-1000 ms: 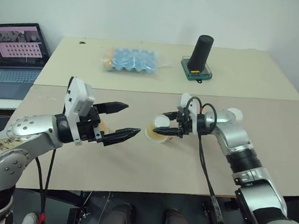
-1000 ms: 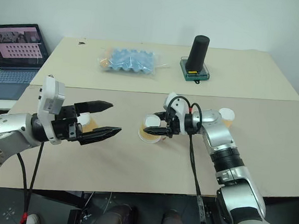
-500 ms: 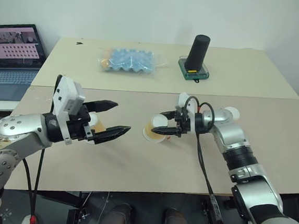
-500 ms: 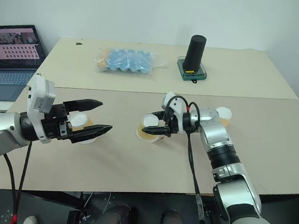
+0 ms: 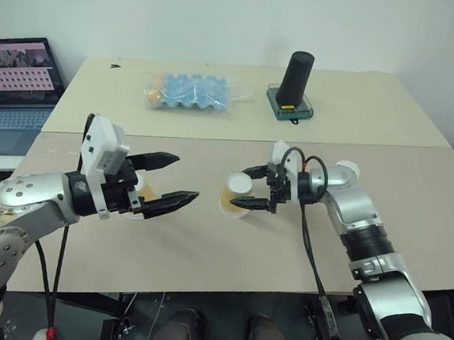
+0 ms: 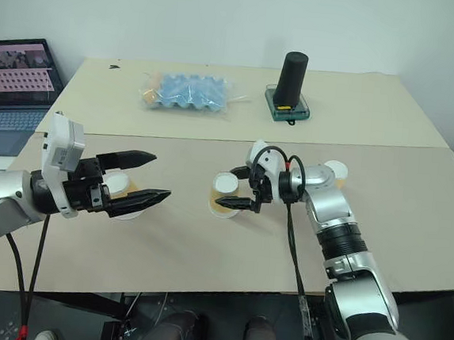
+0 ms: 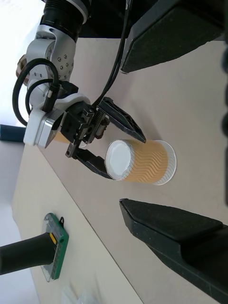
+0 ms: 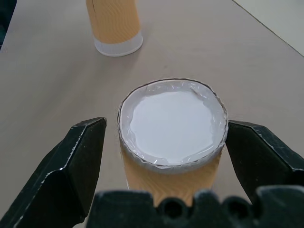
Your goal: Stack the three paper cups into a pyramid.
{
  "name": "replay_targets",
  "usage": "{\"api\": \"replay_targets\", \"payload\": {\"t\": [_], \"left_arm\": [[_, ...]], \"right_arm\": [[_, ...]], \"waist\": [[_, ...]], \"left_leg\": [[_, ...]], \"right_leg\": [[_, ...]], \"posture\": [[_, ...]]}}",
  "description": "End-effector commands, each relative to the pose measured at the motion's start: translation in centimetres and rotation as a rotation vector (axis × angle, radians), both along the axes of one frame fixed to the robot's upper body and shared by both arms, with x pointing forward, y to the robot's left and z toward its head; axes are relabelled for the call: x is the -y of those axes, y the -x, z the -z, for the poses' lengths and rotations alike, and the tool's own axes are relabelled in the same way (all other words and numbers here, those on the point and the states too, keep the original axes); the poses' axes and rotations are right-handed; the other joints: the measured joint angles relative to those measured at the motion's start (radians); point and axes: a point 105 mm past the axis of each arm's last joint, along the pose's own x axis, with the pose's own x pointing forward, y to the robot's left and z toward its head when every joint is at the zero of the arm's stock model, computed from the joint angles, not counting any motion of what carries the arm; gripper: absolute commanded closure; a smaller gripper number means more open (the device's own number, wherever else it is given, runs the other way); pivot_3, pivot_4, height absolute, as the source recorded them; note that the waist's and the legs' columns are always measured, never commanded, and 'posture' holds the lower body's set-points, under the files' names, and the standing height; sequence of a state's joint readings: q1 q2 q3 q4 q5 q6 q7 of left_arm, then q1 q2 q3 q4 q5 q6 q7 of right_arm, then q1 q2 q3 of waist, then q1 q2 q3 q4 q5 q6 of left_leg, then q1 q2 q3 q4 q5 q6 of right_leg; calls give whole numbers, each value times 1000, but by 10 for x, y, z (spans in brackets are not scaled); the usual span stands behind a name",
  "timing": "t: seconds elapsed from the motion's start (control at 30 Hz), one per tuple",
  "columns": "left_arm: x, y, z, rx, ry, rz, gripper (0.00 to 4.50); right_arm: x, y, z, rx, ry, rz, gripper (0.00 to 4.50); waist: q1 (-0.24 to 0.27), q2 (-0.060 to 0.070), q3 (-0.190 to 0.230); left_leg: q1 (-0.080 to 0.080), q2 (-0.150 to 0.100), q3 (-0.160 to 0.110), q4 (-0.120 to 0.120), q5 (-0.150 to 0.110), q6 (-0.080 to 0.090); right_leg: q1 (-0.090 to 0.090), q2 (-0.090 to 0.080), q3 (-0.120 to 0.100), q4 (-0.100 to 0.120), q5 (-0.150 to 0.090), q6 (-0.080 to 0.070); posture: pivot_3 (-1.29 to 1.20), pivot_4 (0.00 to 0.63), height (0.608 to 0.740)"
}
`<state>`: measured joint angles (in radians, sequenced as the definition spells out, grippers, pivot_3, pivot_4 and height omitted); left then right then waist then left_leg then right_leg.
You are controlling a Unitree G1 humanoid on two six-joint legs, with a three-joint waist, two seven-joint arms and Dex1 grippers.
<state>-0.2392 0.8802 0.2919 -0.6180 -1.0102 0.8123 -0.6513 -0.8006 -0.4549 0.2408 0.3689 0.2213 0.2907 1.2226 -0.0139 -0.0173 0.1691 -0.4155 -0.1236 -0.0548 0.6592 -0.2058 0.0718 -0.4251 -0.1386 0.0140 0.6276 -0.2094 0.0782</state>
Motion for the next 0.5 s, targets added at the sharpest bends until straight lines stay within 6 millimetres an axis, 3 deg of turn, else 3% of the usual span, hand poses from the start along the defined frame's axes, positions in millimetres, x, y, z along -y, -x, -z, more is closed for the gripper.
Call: {"api": "replay_targets", "payload": {"t": [0.03,0.1,0.33,0.5], "left_arm": [[3,2,-10,48,10,14,0],[3,2,-10,48,11,15,0],[6,3,-8,39,25,19,0],[6,4,-7,37,32,13,0]], "right_arm": [[16,3,-13,40,-20,16,78],[24,3,-11,38,-8,35,78],[94,9,-8,57,52,257,78],[132,33,-12,78,35,471,78]], "waist": [[1,0,0],[5,0,0],[14,0,0],[19,0,0]], "left_leg": [[0,0,0,0,0,0],[0,0,0,0,0,0],[0,0,0,0,0,0],[0,1,0,0,-1,0]], "right_leg": [[0,0,0,0,0,0],[0,0,0,0,0,0],[0,-1,0,-1,0,0],[1,-1,0,0,0,0]], "posture": [[0,150,726],[0,150,726],[0,150,726],[0,150,726]]}}
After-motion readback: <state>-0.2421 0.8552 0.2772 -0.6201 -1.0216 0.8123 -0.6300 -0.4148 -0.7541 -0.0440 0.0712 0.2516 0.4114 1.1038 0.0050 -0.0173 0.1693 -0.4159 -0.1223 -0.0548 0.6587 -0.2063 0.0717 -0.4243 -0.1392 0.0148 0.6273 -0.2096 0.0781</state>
